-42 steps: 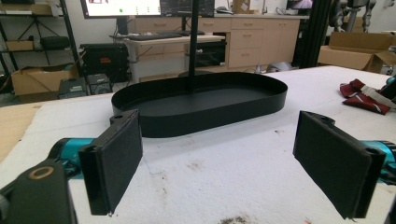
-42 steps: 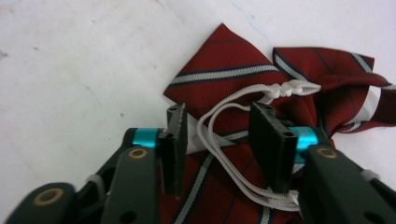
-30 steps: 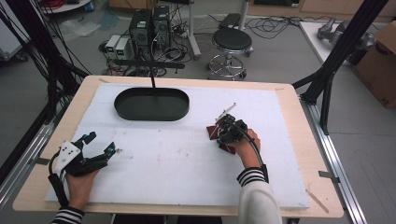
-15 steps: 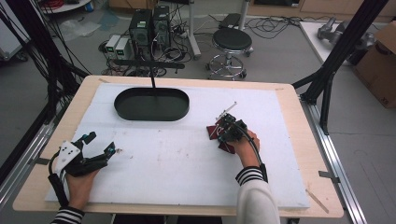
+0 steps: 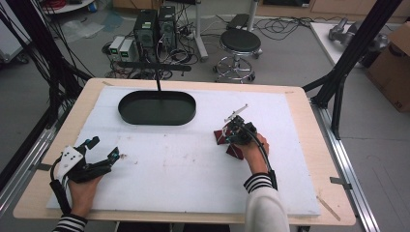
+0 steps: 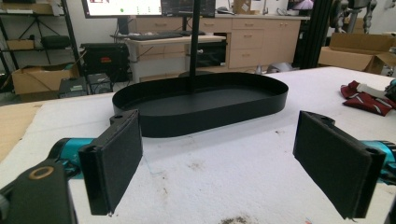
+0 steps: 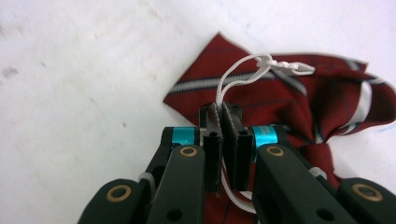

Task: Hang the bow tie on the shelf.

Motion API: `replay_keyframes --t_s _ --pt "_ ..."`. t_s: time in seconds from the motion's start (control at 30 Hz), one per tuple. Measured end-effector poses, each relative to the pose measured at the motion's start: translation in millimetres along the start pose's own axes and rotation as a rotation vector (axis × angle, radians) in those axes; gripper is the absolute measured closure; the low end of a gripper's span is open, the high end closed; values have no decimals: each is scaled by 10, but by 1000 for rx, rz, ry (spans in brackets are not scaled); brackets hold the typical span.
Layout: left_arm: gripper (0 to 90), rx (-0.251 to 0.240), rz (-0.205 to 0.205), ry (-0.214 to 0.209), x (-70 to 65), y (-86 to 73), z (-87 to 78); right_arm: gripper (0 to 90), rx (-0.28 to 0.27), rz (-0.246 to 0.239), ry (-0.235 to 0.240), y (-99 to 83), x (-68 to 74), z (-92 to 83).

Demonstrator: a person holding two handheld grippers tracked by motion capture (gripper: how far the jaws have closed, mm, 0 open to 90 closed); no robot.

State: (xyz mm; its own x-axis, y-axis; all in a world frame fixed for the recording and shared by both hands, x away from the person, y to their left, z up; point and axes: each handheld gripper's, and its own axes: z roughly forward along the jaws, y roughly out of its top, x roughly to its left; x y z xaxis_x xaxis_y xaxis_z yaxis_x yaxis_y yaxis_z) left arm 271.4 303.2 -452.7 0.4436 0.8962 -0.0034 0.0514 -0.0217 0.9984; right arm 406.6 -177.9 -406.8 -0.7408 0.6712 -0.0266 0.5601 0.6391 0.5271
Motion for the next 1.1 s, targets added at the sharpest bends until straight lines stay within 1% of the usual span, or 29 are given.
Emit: replay_keyframes --t_s 0.03,0.07,0.1,0.13,0.17,0.2,0.23,0.3,0.33,0.37,0.4,0.43,0.47,0.5,0.53,0.6,0.67,0.7,0.73,0.77,0.8,0.83,0.87,0.9,0.97,1.0,1.03,1.1 --pt "162 -1 -2 0 -1 1 0 869 -25 -1 -3 0 -4 -19" --pt "162 -1 -2 0 -1 0 1 869 -25 -1 -3 0 -4 -19" --pt "162 -1 -2 0 -1 0 1 869 -70 20 0 -1 -3 -65" --pt "162 -1 -2 0 -1 0 1 869 -98 33 3 -4 -4 -88" --pt "162 -1 -2 0 -1 0 0 869 -98 33 3 -4 -4 -88" --pt "162 0 0 0 -1 0 0 869 -125 39 7 -5 -8 -109" --pt "162 -1 -2 0 -2 0 0 869 -177 48 0 -1 -15 -151" --pt "161 -2 -2 0 -1 0 1 869 -230 51 -2 4 -22 -201" --pt "162 -2 -2 0 -1 0 1 869 -250 53 -3 5 -23 -222" --pt "162 -1 -3 0 -1 0 0 869 -250 53 -3 5 -23 -222" --pt "162 -2 -2 1 -2 0 1 870 -307 64 -3 7 -19 -284" --pt "162 -2 -2 1 -2 0 1 870 -335 63 -3 8 -22 -306" --pt "162 -2 -2 1 -2 0 1 870 -335 63 -3 8 -22 -306" --pt "162 0 0 0 -1 0 0 870 -380 73 0 7 -18 -353" --pt "162 0 0 0 -1 0 0 870 -398 75 4 6 -18 -370" --pt "162 -1 0 0 -3 0 1 870 -454 84 15 9 -12 -420" --pt "162 -1 -1 0 -4 0 2 870 -506 82 17 17 -3 -466" --pt "162 -1 -1 0 -3 0 1 870 -506 82 17 17 -3 -466" --pt "162 -1 0 1 -4 0 2 872 -557 78 5 25 16 -517" --pt "162 -1 -1 0 -4 0 1 872 -569 80 8 26 21 -536" --pt "162 -1 0 1 -4 0 2 872 -569 80 8 26 21 -536" --pt "162 0 0 1 -4 1 1 872 -595 76 -5 31 28 -575" --pt "162 0 0 1 -4 1 1 872 -595 76 -5 31 28 -575" --pt "162 -1 0 2 -5 0 2 872 -611 84 6 40 30 -608" --pt "162 0 0 1 -5 0 1 872 -613 82 2 57 32 -628" --pt "162 -1 0 2 -5 0 2 872 -623 77 -7 76 45 -654" --pt "162 0 0 2 -4 0 1 872 -651 70 3 131 66 -708" --pt "162 1 1 2 -1 0 0 872 -676 57 8 206 98 -761"
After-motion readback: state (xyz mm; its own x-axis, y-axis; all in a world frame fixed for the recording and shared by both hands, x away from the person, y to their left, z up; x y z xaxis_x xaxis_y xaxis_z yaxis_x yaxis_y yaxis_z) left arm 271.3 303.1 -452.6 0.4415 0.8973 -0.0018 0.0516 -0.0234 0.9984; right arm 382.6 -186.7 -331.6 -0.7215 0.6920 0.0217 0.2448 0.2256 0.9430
